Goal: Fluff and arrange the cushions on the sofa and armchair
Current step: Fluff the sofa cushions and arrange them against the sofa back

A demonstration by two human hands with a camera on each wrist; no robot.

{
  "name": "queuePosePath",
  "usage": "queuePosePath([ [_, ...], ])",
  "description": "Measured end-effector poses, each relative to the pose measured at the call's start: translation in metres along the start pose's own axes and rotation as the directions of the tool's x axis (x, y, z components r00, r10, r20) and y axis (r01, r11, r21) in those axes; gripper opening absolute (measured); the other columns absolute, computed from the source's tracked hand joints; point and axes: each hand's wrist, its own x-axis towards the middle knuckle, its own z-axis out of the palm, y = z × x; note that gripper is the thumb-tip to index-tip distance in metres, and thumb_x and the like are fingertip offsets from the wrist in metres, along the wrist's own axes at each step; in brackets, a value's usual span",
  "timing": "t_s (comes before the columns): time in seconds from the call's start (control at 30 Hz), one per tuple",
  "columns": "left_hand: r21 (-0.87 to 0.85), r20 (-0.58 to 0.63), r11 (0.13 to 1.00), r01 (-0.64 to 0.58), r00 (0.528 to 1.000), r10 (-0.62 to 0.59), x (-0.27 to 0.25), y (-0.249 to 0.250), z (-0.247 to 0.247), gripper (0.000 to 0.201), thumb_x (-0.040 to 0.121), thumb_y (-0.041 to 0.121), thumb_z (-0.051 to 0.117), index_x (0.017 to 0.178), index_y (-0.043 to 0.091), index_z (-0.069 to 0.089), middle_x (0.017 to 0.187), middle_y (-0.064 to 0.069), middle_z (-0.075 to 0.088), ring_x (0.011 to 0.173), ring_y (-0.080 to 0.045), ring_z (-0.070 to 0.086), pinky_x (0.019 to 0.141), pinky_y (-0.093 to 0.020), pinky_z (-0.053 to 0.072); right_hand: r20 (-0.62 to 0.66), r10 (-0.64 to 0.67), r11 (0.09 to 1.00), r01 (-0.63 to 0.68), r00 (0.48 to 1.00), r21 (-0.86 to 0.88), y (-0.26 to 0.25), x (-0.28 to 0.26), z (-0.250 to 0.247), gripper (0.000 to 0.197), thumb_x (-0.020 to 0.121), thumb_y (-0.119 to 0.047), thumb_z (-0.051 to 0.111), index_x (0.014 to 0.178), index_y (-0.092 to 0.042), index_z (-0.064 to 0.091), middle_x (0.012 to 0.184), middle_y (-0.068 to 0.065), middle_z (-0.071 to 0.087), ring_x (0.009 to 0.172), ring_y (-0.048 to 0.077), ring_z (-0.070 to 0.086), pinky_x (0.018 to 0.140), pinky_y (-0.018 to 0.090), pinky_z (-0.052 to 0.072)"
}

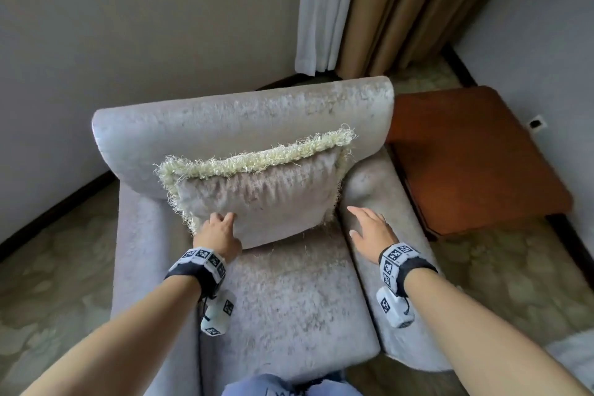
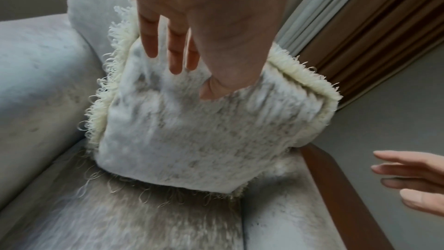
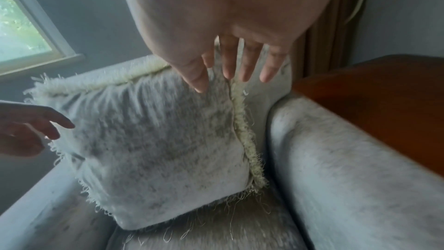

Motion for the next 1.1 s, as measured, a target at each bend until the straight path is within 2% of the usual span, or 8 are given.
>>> queuePosePath([
  [0.27,0.023,-0.010,0.980,-0.200,0.980,0.200,-0.050,0.070,-0.017,0.055,0.082,0.022,0.049,0.134,0.033,0.040,0.129,-0.002,0.049,0.113,-0.024,0.053,0.084,-0.040,0.053,-0.131,0.057,0.998,-0.052,0.990,0.044,0.054,-0.089,-0.044,0.048,0.086,-0.020,0.057,0.133,-0.024,0.050,0.132,0.002,0.056,0.121,0.025,0.051,0.103,0.037,0.039],
  [0.4,0.057,-0.018,0.949,-0.311,0.950,0.313,-0.085,0.138,-0.018,0.061,0.079,0.015,0.050,0.136,0.033,0.040,0.130,-0.002,0.047,0.117,-0.025,0.050,0.086,-0.039,0.051,-0.188,0.115,0.992,-0.104,0.975,0.070,0.098,-0.151,-0.066,0.046,0.087,-0.019,0.058,0.133,-0.023,0.051,0.128,0.002,0.057,0.117,0.025,0.052,0.097,0.036,0.042],
  [0.53,0.075,-0.034,0.894,-0.441,0.895,0.445,-0.131,0.216,-0.002,0.056,0.080,0.024,0.055,0.133,0.031,0.042,0.125,-0.004,0.049,0.115,-0.028,0.051,0.087,-0.039,0.048,-0.259,0.205,0.975,-0.173,0.944,0.140,0.148,-0.229,-0.082,0.043,0.087,-0.022,0.059,0.130,-0.025,0.053,0.124,0.001,0.059,0.113,0.024,0.054,0.095,0.040,0.045],
  [0.6,0.075,-0.055,0.853,-0.517,0.852,0.521,-0.152,0.260,0.011,0.055,0.079,0.024,0.054,0.132,0.030,0.044,0.121,-0.005,0.050,0.112,-0.030,0.053,0.085,-0.039,0.048,-0.310,0.237,0.966,-0.187,0.921,0.181,0.178,-0.268,-0.086,0.043,0.087,-0.021,0.060,0.129,-0.024,0.054,0.122,0.001,0.060,0.111,0.024,0.055,0.095,0.041,0.046],
  [0.7,0.084,-0.072,0.773,-0.628,0.770,0.634,-0.191,0.326,0.030,0.055,0.080,0.023,0.053,0.134,0.030,0.044,0.120,-0.004,0.051,0.110,-0.028,0.053,0.085,-0.040,0.049,-0.375,0.310,0.943,-0.233,0.874,0.236,0.220,-0.321,-0.092,0.042,0.088,-0.017,0.062,0.130,-0.020,0.054,0.122,0.004,0.060,0.111,0.025,0.055,0.096,0.035,0.044],
  [0.87,0.133,0.013,0.589,-0.797,0.595,0.804,-0.239,0.431,0.059,0.050,0.088,0.033,0.051,0.137,0.035,0.041,0.121,-0.001,0.050,0.111,-0.024,0.052,0.084,-0.040,0.049,-0.438,0.472,0.873,-0.335,0.765,0.355,0.282,-0.394,-0.098,0.043,0.088,-0.016,0.064,0.130,-0.018,0.054,0.120,0.006,0.061,0.109,0.024,0.057,0.089,0.028,0.040],
  [0.97,0.181,0.067,0.489,-0.853,0.507,0.859,-0.251,0.492,0.072,0.050,0.088,0.038,0.049,0.137,0.038,0.038,0.122,0.001,0.050,0.111,-0.025,0.052,0.086,-0.042,0.050,-0.471,0.548,0.835,-0.421,0.691,0.354,0.320,-0.423,-0.102,0.044,0.088,-0.025,0.062,0.131,-0.026,0.052,0.117,-0.001,0.062,0.108,0.022,0.057,0.087,0.031,0.044],
  [1.1,0.214,0.137,0.350,-0.912,0.383,0.914,-0.257,0.580,0.094,0.051,0.089,0.042,0.049,0.137,0.038,0.036,0.122,0.000,0.051,0.110,-0.024,0.053,0.088,-0.043,0.049,-0.462,0.638,0.770,-0.532,0.616,0.354,0.376,-0.457,-0.110,0.047,0.089,-0.032,0.059,0.134,-0.029,0.047,0.125,-0.004,0.060,0.112,0.020,0.057,0.091,0.035,0.048],
])
